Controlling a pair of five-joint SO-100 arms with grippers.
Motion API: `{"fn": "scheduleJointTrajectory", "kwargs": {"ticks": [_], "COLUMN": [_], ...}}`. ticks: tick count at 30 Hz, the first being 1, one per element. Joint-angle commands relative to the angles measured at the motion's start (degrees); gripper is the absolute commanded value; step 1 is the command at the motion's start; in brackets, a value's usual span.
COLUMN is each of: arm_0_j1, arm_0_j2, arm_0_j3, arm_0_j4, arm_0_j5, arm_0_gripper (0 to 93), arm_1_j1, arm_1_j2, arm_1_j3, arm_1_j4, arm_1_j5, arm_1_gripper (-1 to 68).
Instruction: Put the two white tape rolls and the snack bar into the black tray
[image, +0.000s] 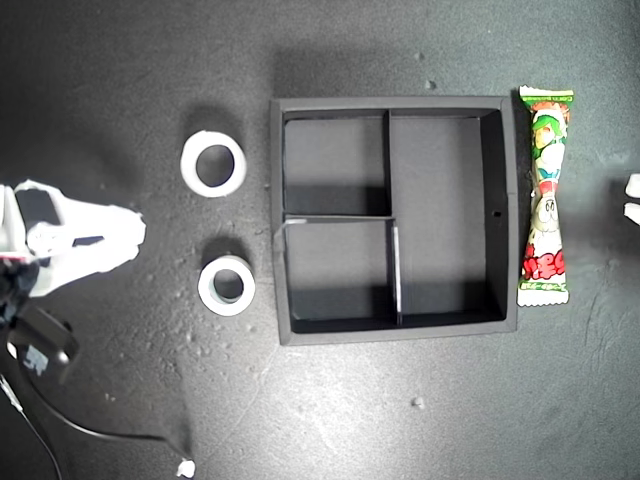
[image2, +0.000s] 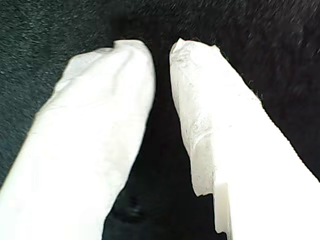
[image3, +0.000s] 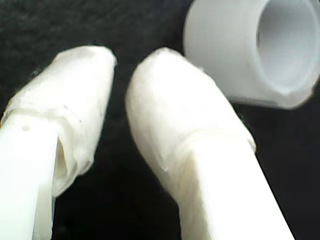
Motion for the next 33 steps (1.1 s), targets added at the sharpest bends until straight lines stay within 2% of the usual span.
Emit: {"fn": "scheduleJointTrajectory", "kwargs": {"ticks": [1, 5, 9, 12, 15, 18, 22, 27, 30, 33], "arm_0_j1": [-2.7, -3.7, -6.2, -6.3, -6.8, -8.0, -8.4, -8.4, -8.8, -9.3], "arm_0_j2": [-14.9, -43.9, -57.0, -63.3, -69.5, -75.5, -82.4, -87.6, -91.8, -96.5], "arm_0_j3": [-14.0, -30.0, -36.3, -39.6, -41.2, -42.1, -44.3, -47.2, -49.1, -51.0], "arm_0_j4": [-1.5, -5.4, -8.5, -9.1, -11.0, -13.2, -14.1, -14.1, -14.1, -14.1], "arm_0_j5": [3.0, 7.2, 9.7, 10.5, 10.8, 11.2, 10.9, 10.5, 10.5, 9.8], "arm_0_gripper": [5.2, 8.7, 11.6, 13.2, 13.8, 13.9, 13.6, 13.1, 12.8, 11.2], "arm_1_j1": [-1.8, -1.9, -0.1, -4.1, -7.4, -8.7, -10.4, -13.8, -15.8, -16.1], "arm_1_j2": [0.4, 0.4, 0.4, 0.4, 0.3, -0.3, -0.4, -1.4, -11.9, -33.0], "arm_1_j3": [0.7, 0.7, 0.5, -2.5, -6.7, -10.3, -12.6, -14.4, -19.2, -31.6], "arm_1_j4": [-1.6, -9.9, -29.1, -35.7, -36.8, -34.9, -31.6, -30.6, -32.3, -31.2], "arm_1_j5": [16.4, 17.6, -8.8, -30.1, -42.1, -49.0, -54.6, -60.8, -65.7, -69.8], "arm_1_gripper": [-0.2, -0.2, -0.2, -0.2, 0.2, 10.7, 17.7, 19.1, 20.5, 22.2]}}
